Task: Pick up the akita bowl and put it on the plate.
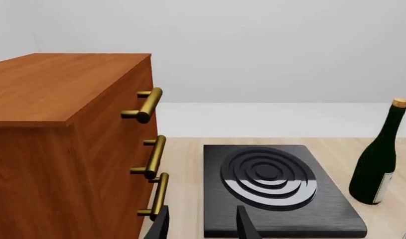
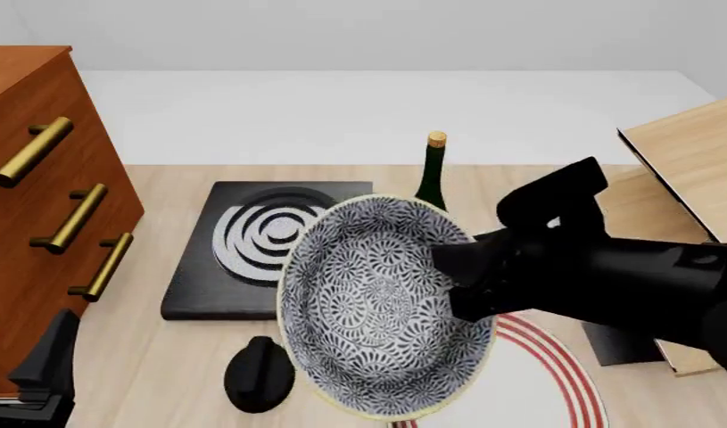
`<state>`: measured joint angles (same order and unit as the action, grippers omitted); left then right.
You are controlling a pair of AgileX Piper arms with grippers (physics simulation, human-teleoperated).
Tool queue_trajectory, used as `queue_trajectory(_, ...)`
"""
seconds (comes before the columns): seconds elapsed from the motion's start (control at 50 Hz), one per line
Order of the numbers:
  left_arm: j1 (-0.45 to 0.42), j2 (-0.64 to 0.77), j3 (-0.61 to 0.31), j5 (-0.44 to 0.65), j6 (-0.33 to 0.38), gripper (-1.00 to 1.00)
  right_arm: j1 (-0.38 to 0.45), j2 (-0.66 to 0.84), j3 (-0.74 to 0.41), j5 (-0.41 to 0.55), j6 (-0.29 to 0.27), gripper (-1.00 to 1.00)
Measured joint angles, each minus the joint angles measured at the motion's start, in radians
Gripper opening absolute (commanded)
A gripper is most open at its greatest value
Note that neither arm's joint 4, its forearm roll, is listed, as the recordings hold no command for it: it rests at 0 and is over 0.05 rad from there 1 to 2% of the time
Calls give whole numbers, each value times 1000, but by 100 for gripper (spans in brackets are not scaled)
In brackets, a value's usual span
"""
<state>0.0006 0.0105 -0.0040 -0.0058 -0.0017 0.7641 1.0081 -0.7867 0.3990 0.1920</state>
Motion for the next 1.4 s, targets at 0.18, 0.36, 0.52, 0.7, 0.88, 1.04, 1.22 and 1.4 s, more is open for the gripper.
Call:
queue_trajectory(0.18,0,0,-1,1,0,100,-43,-64,24,47,-7,-100)
queue_trajectory(0.36,-1,-1,-1,1,0,100,-80,-103,56,73,-12,-100)
queue_trajectory(0.52,-1,-1,0,1,0,100,-113,-133,98,82,-6,-100)
queue_trajectory(0.7,-1,-1,0,1,0,100,-144,-175,151,93,9,-100)
queue_trajectory(0.88,-1,0,0,0,0,100,-176,-204,213,87,22,-100)
queue_trajectory(1.04,-1,0,-1,1,0,100,-209,-215,265,68,33,-100)
queue_trajectory(1.22,-1,0,-1,0,0,100,-249,-220,317,42,45,-100)
queue_trajectory(1.4,-1,0,-1,0,0,100,-281,-210,373,-5,65,-100)
